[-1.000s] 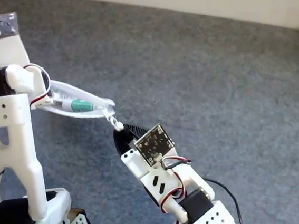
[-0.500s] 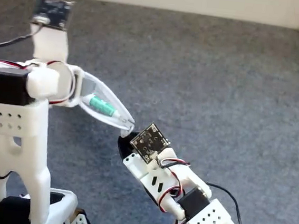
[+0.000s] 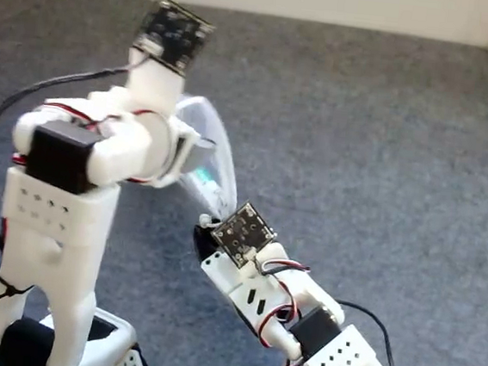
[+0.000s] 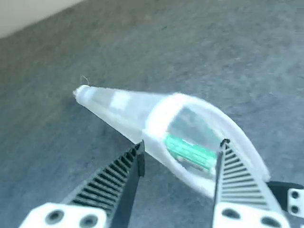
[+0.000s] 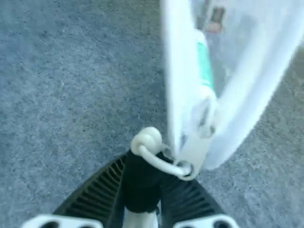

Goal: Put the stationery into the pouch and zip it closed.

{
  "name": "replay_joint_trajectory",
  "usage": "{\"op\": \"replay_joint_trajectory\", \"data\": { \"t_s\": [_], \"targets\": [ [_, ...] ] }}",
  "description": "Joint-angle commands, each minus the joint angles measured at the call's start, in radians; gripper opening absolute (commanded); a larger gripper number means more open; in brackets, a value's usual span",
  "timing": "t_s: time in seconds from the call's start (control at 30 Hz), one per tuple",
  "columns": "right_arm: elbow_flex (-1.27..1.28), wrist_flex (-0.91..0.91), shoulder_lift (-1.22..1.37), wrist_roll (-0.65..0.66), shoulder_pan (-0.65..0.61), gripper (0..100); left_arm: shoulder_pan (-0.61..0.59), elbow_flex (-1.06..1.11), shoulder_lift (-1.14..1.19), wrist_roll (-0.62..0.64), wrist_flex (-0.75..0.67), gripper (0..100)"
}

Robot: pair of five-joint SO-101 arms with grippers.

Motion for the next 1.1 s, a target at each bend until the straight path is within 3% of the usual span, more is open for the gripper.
{"op": "replay_joint_trajectory", "data": {
  "t_s": [0.0, 0.2, 0.7, 0.9, 1.07],
  "targets": [
    [-0.022, -0.002, -0.016, 0.02, -0.01, 0.4, 0.11, -0.039, -0.007, -0.011, -0.034, 24],
    [-0.022, -0.002, -0.016, 0.02, -0.01, 0.4, 0.191, -0.039, 0.079, -0.011, -0.029, 24],
    [-0.022, -0.002, -0.016, 0.02, -0.005, 0.4, 0.186, -0.174, 0.119, -0.008, 0.04, 24],
    [-0.022, -0.002, -0.016, 0.02, -0.004, 0.4, 0.116, -0.173, 0.119, 0.008, 0.032, 24],
    [-0.022, -0.002, -0.016, 0.02, -0.004, 0.4, 0.051, -0.17, 0.124, 0.117, 0.031, 24]
  ]
}}
